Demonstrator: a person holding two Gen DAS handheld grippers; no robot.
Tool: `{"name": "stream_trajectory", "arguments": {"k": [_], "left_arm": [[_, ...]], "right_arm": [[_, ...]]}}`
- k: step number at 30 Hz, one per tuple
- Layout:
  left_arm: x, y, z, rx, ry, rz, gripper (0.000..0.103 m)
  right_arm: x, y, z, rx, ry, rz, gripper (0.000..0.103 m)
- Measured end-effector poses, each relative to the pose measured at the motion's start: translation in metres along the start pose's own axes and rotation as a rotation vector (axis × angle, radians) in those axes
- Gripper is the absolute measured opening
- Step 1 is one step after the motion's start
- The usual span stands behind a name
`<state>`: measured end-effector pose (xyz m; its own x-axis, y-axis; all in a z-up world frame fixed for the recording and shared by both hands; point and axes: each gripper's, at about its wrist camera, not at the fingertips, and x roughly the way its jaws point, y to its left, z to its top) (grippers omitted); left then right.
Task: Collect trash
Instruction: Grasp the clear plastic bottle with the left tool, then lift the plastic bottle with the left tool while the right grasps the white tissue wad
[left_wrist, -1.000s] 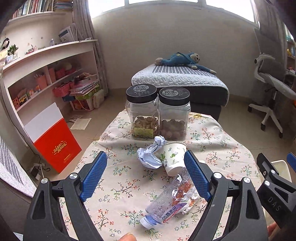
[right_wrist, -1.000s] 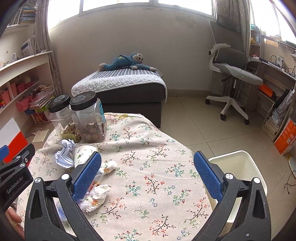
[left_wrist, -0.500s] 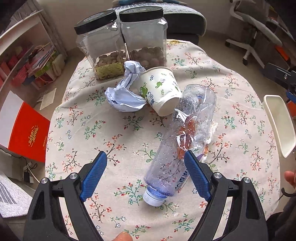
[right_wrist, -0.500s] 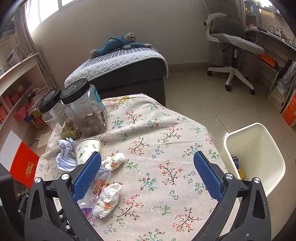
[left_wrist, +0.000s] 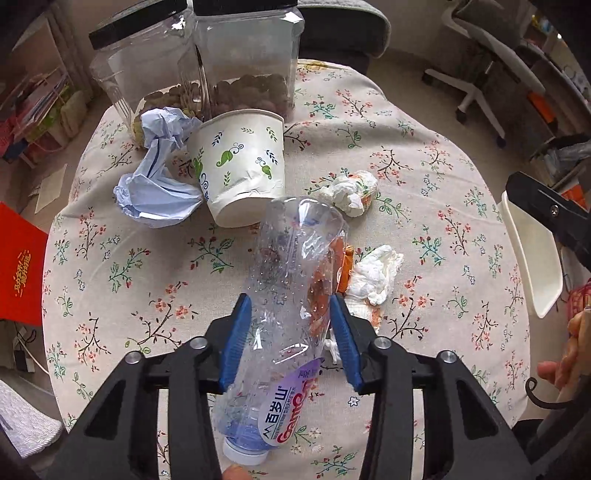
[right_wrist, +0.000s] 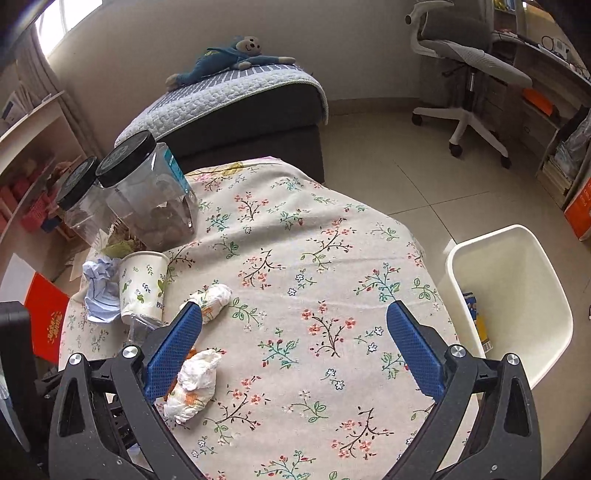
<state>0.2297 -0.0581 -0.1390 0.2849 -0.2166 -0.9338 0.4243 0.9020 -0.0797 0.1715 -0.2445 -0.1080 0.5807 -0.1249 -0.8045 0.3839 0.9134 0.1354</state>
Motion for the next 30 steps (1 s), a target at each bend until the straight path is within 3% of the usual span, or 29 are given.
{"name": "stream_trajectory", "arguments": {"k": [1,6,12,14,16,17,19,21,30], "left_arm": [[-0.006,0.007,-0.003,-0.023,-0.001,-0.016,0.028],[-0.027,0.039,-0.021,-0.084,-0.005,-0.055,0.028],[-0.017,0.061,-0.035,-0.134,0.055,0.068,0.03],[-0.016,0.067,-0.038,-0.147,0.069,0.09,0.041],[-0.009,0.072,-0.042,-0.171,0.106,0.086,0.056],[-0.004,0.075,-0.043,-0.181,0.119,0.09,0.056],[0.003,0.08,-0.047,-0.198,0.135,0.105,0.052],[0.003,0.085,-0.048,-0.21,0.124,0.101,0.05],[-0.048,0.09,-0.036,-0.275,-0.052,0.053,0.047]], "right_arm": [[0.005,0.006,-0.004,-0.013,0.023,0.008,0.096],[0.03,0.035,-0.028,-0.057,0.13,0.04,0.096],[0.045,0.053,-0.042,-0.059,0.191,0.078,0.096],[0.05,0.057,-0.045,-0.056,0.215,0.104,0.093],[0.058,0.062,-0.049,-0.065,0.258,0.125,0.081],[0.062,0.064,-0.051,-0.067,0.283,0.136,0.076],[0.068,0.065,-0.056,-0.05,0.322,0.195,0.051],[0.062,0.069,-0.055,-0.064,0.309,0.211,0.04],[0.008,0.072,-0.03,-0.096,0.18,0.302,0.039]]}}
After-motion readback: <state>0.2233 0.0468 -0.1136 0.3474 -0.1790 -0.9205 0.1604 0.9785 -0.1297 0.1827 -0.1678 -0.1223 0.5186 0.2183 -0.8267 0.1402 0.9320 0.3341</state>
